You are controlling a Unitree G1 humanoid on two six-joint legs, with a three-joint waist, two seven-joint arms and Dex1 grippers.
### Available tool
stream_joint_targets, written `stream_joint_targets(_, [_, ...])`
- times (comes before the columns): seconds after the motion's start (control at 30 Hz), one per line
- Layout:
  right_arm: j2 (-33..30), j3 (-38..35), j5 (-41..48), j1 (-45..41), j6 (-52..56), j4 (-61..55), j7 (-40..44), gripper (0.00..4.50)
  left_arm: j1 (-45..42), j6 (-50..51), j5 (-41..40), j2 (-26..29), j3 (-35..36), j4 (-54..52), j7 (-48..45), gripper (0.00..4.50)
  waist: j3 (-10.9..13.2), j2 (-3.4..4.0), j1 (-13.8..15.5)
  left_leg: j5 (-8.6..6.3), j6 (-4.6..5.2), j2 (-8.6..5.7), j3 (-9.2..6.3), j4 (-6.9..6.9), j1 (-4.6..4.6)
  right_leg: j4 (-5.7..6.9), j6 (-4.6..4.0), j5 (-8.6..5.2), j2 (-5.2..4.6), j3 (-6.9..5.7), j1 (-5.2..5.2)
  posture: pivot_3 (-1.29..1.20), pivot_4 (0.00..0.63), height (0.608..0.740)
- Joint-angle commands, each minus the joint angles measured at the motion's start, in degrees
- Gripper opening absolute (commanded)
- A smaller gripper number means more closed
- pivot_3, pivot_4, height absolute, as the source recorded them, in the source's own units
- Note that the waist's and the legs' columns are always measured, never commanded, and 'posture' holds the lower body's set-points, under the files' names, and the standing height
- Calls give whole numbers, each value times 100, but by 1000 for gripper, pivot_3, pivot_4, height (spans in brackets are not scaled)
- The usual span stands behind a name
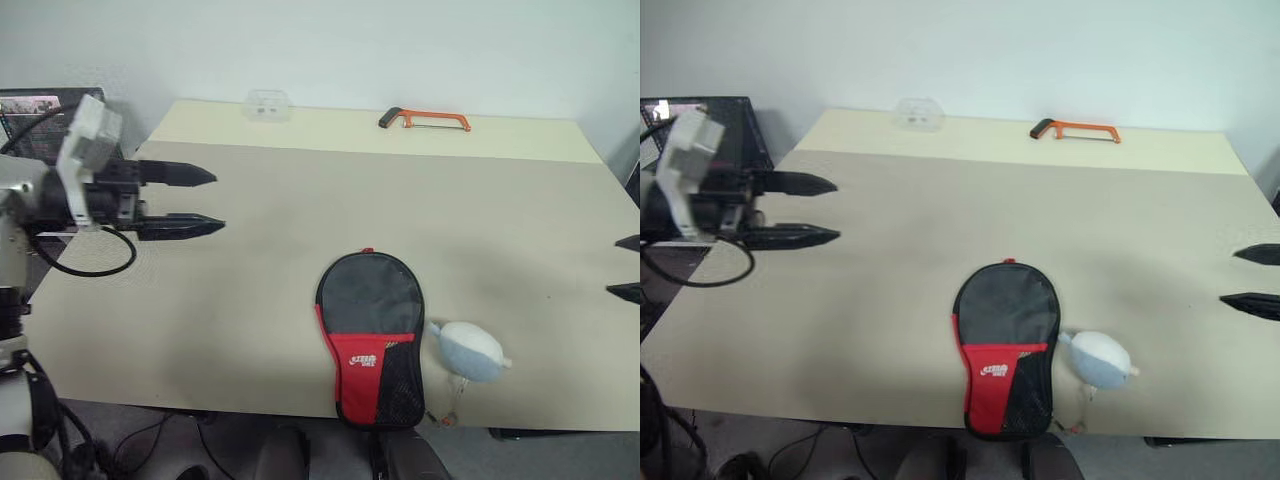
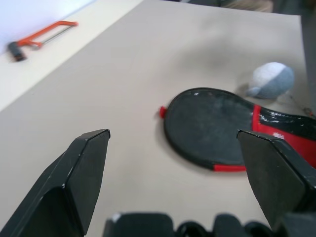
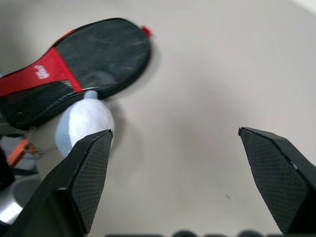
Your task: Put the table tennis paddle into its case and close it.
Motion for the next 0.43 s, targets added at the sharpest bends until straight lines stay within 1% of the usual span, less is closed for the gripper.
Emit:
stream_joint_targets(0.03, [-150,-489,43,133,18,72,424,4493,-82,-344,209,387,110,449,-326,4500,1,0,-5,0,0,0,2,0,0,0,0,0,0,-1,0,0,150,740])
stream_joint_targets(0.13, [-146,-396,173,114,107,-74,312,4493,-163,-431,254,403,-7,593,-363,4500,1,1,3,0,0,1,7,1,1,1,16,-9,-1,1,0,0,150,740])
stream_joint_targets(0.27, [-6,-242,317,78,162,-320,177,4493,-234,-561,356,290,-142,661,-256,4500,1,0,22,0,0,0,10,3,1,4,19,-8,-1,5,1,0,150,740])
stream_joint_targets(0.43, [104,-359,297,240,132,-385,131,4493,-570,-616,450,325,-212,1019,-298,4500,2,-1,26,0,0,0,12,4,-6,2,17,-7,0,3,-2,0,150,740])
